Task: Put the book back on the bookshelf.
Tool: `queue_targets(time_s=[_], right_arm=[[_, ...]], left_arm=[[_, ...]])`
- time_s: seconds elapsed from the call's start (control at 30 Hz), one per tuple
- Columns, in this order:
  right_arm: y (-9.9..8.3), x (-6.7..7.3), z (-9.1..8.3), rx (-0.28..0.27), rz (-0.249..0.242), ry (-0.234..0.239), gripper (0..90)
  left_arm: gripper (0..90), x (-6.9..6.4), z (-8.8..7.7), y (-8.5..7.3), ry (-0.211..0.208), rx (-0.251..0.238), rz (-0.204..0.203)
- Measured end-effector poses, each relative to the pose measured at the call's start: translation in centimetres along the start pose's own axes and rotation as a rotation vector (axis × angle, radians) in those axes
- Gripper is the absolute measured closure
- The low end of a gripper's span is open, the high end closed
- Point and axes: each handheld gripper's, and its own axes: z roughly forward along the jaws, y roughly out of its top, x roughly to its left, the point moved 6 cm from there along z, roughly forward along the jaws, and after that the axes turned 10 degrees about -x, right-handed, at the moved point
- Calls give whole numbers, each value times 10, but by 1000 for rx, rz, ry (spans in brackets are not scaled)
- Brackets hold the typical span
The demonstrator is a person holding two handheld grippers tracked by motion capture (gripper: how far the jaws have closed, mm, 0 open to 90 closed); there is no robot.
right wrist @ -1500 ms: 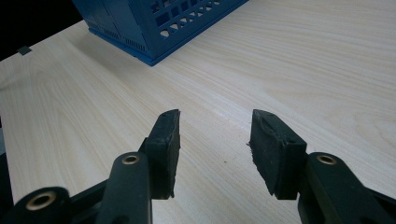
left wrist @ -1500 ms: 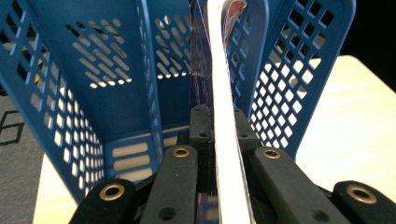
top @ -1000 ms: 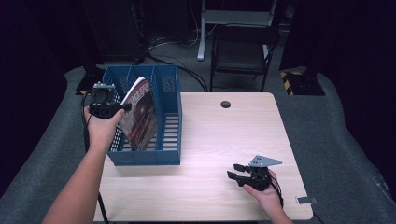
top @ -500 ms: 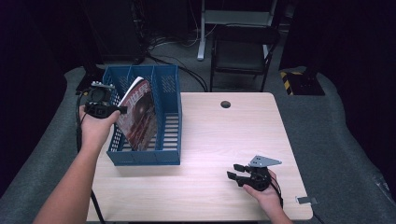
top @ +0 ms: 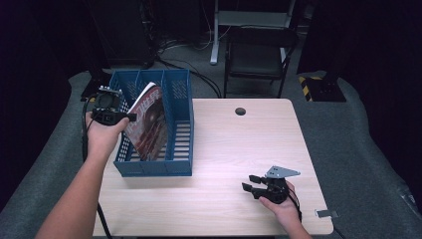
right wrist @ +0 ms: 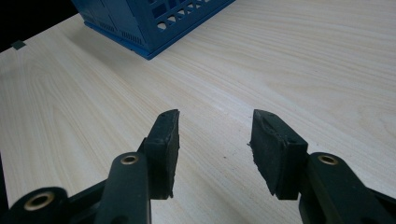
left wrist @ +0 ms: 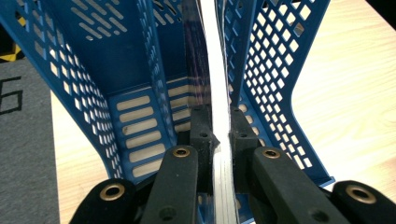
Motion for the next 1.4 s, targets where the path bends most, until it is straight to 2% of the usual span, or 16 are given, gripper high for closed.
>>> queue_targets(time_s=[0.17, 0.37, 0.7, 0.87, 1.4], right_arm=[[0, 0, 0, 2, 0, 1, 520], [0, -1, 0, 2, 0, -2, 520], [1, -1, -1, -3, 1, -3, 520], [1, -2, -2, -4, 2, -4, 520], [2, -2, -4, -16, 9, -3, 520]], left_arm=[[841, -2, 1, 1, 4, -8, 7], [842, 2, 3, 3, 10, -28, -21], [842, 7, 7, 11, 25, -41, -43], [842, 10, 11, 18, 50, -69, -66], [842, 18, 27, 32, 132, -111, -115]])
